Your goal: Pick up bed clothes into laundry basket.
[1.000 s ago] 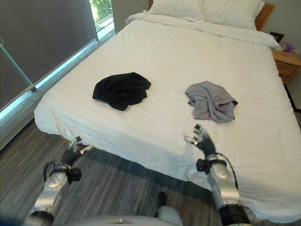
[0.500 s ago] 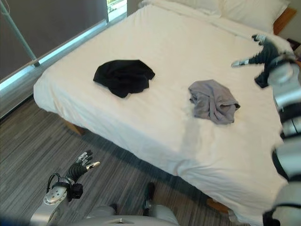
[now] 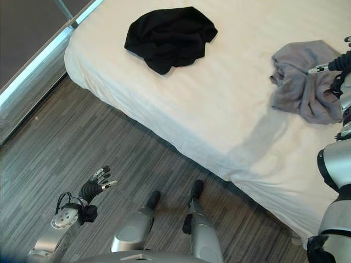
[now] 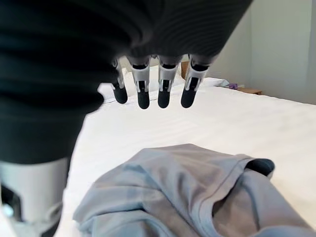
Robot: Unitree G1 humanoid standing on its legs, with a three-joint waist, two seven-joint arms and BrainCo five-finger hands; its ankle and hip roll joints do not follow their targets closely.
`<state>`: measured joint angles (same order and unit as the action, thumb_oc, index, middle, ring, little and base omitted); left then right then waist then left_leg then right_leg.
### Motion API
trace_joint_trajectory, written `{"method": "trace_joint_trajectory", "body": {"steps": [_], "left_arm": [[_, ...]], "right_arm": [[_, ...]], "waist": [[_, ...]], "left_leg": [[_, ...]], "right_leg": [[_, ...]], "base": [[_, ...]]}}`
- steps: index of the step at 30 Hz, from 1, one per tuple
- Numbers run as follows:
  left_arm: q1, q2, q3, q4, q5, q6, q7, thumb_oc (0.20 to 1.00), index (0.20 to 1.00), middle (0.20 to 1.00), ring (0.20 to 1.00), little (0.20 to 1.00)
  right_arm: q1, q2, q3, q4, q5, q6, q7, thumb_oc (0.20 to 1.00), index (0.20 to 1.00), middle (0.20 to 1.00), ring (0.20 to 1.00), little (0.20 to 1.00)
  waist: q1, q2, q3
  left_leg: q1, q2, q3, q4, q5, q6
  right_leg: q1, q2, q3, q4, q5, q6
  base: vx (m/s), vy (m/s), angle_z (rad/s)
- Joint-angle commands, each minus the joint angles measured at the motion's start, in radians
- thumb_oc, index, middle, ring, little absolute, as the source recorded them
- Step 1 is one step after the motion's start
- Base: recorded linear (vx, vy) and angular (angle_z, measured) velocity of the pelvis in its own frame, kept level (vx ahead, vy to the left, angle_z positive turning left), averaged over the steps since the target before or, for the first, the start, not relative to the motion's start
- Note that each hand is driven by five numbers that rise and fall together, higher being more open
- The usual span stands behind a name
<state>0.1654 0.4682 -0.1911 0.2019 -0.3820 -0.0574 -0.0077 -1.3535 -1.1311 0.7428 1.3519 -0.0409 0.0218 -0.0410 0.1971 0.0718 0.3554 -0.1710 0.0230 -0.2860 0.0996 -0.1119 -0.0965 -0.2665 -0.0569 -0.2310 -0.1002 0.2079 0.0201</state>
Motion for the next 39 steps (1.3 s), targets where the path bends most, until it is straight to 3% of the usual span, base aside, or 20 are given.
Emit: {"method": "trace_joint_trajectory", "body": {"steps": [1,6,10,12,14,18,20,21,27,28,29,30,31,33,34,35,36,38,39], "left_arm": [[-0.041,0.036,-0.031,-0.063,-0.037,-0.032,-0.011,1.000,1.000,1.000,1.000,1.000],[-0.060,0.068,-0.050,-0.107,-0.039,-0.029,-0.001,1.000,1.000,1.000,1.000,1.000],[-0.078,0.081,-0.032,-0.140,-0.061,-0.052,0.036,1.000,1.000,1.000,1.000,1.000],[-0.078,0.080,-0.033,-0.140,-0.062,-0.052,0.036,1.000,1.000,1.000,1.000,1.000],[-0.084,0.050,-0.031,-0.148,-0.088,-0.061,0.060,1.000,1.000,1.000,1.000,1.000],[-0.097,0.041,-0.025,-0.141,-0.087,-0.067,0.074,1.000,1.000,1.000,1.000,1.000],[-0.097,0.033,-0.020,-0.138,-0.093,-0.073,0.078,1.000,1.000,1.000,1.000,1.000],[-0.100,0.031,-0.016,-0.136,-0.095,-0.075,0.083,1.000,1.000,1.000,1.000,1.000],[-0.124,0.019,0.009,-0.105,-0.106,-0.091,0.105,1.000,1.000,1.000,1.000,1.000],[-0.120,0.007,0.050,-0.083,-0.107,-0.093,0.121,1.000,1.000,1.000,1.000,1.000],[-0.119,0.002,0.069,-0.077,-0.109,-0.094,0.125,1.000,1.000,1.000,1.000,1.000],[-0.125,0.004,0.067,-0.065,-0.114,-0.094,0.128,1.000,1.000,1.000,1.000,1.000],[-0.131,-0.013,0.087,-0.056,-0.121,-0.093,0.138,1.000,1.000,1.000,1.000,1.000],[-0.141,0.001,0.082,-0.042,-0.126,-0.089,0.132,1.000,1.000,1.000,1.000,1.000],[-0.144,-0.003,0.127,-0.036,-0.120,-0.080,0.133,1.000,1.000,1.000,1.000,1.000],[-0.145,0.000,0.123,-0.037,-0.120,-0.080,0.133,1.000,1.000,1.000,1.000,1.000],[-0.149,-0.010,0.154,-0.026,-0.130,-0.080,0.134,1.000,1.000,1.000,1.000,1.000],[-0.137,-0.010,0.167,-0.030,-0.139,-0.075,0.125,1.000,1.000,1.000,1.000,1.000],[-0.131,-0.021,0.189,-0.036,-0.140,-0.071,0.128,1.000,1.000,1.000,1.000,1.000]], "right_arm": [[-0.151,-0.079,0.105,0.023,-0.047,0.005,-0.031,1.000,1.000,1.000,1.000,1.000],[-0.222,-0.103,0.158,0.075,-0.111,0.029,-0.068,1.000,1.000,1.000,1.000,1.000],[-0.259,-0.140,0.157,0.037,-0.029,0.007,-0.106,1.000,1.000,1.000,1.000,1.000],[-0.260,-0.140,0.160,0.038,-0.028,0.007,-0.106,1.000,1.000,1.000,1.000,1.000],[-0.251,-0.102,0.106,0.044,0.056,-0.007,-0.120,1.000,1.000,1.000,1.000,1.000],[-0.197,-0.045,0.069,0.033,0.078,-0.018,-0.103,1.000,1.000,1.000,1.000,1.000],[-0.156,-0.014,0.048,0.025,0.082,-0.022,-0.095,0.564,0.564,0.564,0.564,0.564],[-0.144,0.003,0.042,0.019,0.081,-0.024,-0.095,0.200,0.200,0.200,0.200,0.200],[0.037,0.059,-0.092,-0.237,0.203,-0.092,-0.133,0.200,0.200,0.200,0.200,0.200],[0.191,0.053,-0.206,-0.537,0.282,-0.117,-0.152,0.200,0.200,0.200,0.200,0.200],[0.325,0.050,-0.306,-0.697,0.316,-0.138,-0.152,0.200,0.200,0.200,0.200,0.200],[0.504,0.069,-0.459,-0.802,0.354,-0.160,-0.153,0.200,0.200,0.200,0.200,0.200],[0.659,0.107,-0.570,-0.939,0.389,-0.185,-0.154,0.200,0.200,0.200,0.200,0.200],[0.904,0.176,-0.764,-1.044,0.401,-0.207,-0.137,0.200,0.200,0.200,0.200,0.200],[1.136,0.267,-0.904,-1.187,0.393,-0.221,-0.093,0.200,0.200,0.200,0.200,0.200],[1.148,0.270,-0.914,-1.195,0.392,-0.217,-0.093,0.200,0.200,0.200,0.200,0.200],[1.237,0.339,-0.956,-1.219,0.408,-0.222,-0.088,0.200,0.200,0.200,0.200,0.200],[1.319,0.373,-1.002,-1.268,0.406,-0.217,-0.061,0.200,0.200,0.200,0.200,0.200],[1.388,0.423,-1.053,-1.309,0.405,-0.218,-0.064,0.200,0.200,0.200,0.200,0.200]], "waist": [[-0.021,-0.018,0.002],[-0.017,-0.017,0.021],[-0.011,0.005,0.071],[-0.009,0.004,0.067],[0.003,0.021,0.094],[0.007,0.026,0.113],[0.006,0.024,0.123],[0.004,0.022,0.128],[-0.023,-0.001,0.143],[-0.057,-0.012,0.147],[-0.077,-0.019,0.146],[-0.083,-0.029,0.141],[-0.116,-0.029,0.137],[-0.123,-0.032,0.136],[-0.162,-0.048,0.130],[-0.159,-0.048,0.130],[-0.177,-0.058,0.119],[-0.179,-0.061,0.115],[-0.193,-0.068,0.115]], "left_leg": [[-0.085,0.066,0.163,-0.082,0.221,-0.029],[-0.135,0.062,0.141,-0.163,0.252,-0.027],[-0.250,0.048,0.143,-0.181,0.282,-0.042],[-0.253,0.050,0.145,-0.179,0.277,-0.042],[-0.340,0.041,0.142,-0.183,0.305,-0.049],[-0.372,0.045,0.153,-0.172,0.305,-0.048],[-0.375,0.047,0.156,-0.167,0.307,-0.048],[-0.372,0.048,0.157,-0.165,0.306,-0.048],[-0.325,0.046,0.167,-0.161,0.295,-0.044],[-0.276,0.051,0.176,-0.160,0.278,-0.043],[-0.250,0.054,0.180,-0.162,0.271,-0.043],[-0.223,0.054,0.181,-0.160,0.264,-0.039],[-0.189,0.060,0.187,-0.152,0.246,-0.036],[-0.140,0.060,0.182,-0.128,0.219,-0.030],[-0.097,0.066,0.180,-0.048,0.169,-0.028],[-0.099,0.064,0.178,-0.046,0.172,-0.028],[-0.075,0.074,0.187,0.017,0.159,-0.039],[-0.074,0.071,0.185,0.090,0.185,-0.053],[-0.085,0.065,0.188,0.217,0.218,-0.067]], "right_leg": [[0.097,-0.041,-0.015,0.031,-0.196,0.098],[-0.005,-0.020,0.001,0.029,-0.170,0.104],[-0.138,-0.028,0.016,0.044,-0.135,0.108],[-0.143,-0.027,0.018,0.047,-0.139,0.107],[-0.230,-0.024,0.031,0.043,-0.110,0.114],[-0.268,-0.022,0.046,0.061,-0.116,0.110],[-0.272,-0.020,0.048,0.067,-0.117,0.106],[-0.268,-0.021,0.048,0.068,-0.117,0.106],[-0.226,-0.021,0.058,0.070,-0.119,0.107],[-0.195,-0.020,0.063,0.088,-0.135,0.104],[-0.180,-0.022,0.065,0.102,-0.147,0.103],[-0.158,-0.029,0.064,0.121,-0.158,0.101],[-0.139,-0.030,0.070,0.163,-0.190,0.097],[-0.103,-0.044,0.072,0.213,-0.229,0.090],[-0.056,-0.050,0.085,0.261,-0.278,0.081],[-0.056,-0.050,0.084,0.258,-0.274,0.081],[-0.007,-0.048,0.088,0.256,-0.297,0.071],[0.040,-0.050,0.086,0.246,-0.302,0.063],[0.084,-0.056,0.083,0.241,-0.308,0.053]], "base": [[-0.04,-0.045,0.30],[-0.07,-0.068,0.03],[-0.13,-0.009,-0.01],[-0.06,-0.017,-0.05],[-0.08,-0.023,-0.07],[-0.02,-0.006,-0.05],[0.00,-0.009,-0.07],[0.00,0.000,0.00],[0.01,0.011,-0.03],[0.06,0.039,-0.06],[0.08,0.050,-0.08],[0.10,0.046,-0.07],[0.10,0.048,-0.13],[0.16,-0.002,-0.06],[0.16,-0.039,0.06],[0.19,-0.074,0.10],[0.14,-0.045,0.04],[0.11,-0.031,-0.08],[0.16,0.011,-0.20]]}}
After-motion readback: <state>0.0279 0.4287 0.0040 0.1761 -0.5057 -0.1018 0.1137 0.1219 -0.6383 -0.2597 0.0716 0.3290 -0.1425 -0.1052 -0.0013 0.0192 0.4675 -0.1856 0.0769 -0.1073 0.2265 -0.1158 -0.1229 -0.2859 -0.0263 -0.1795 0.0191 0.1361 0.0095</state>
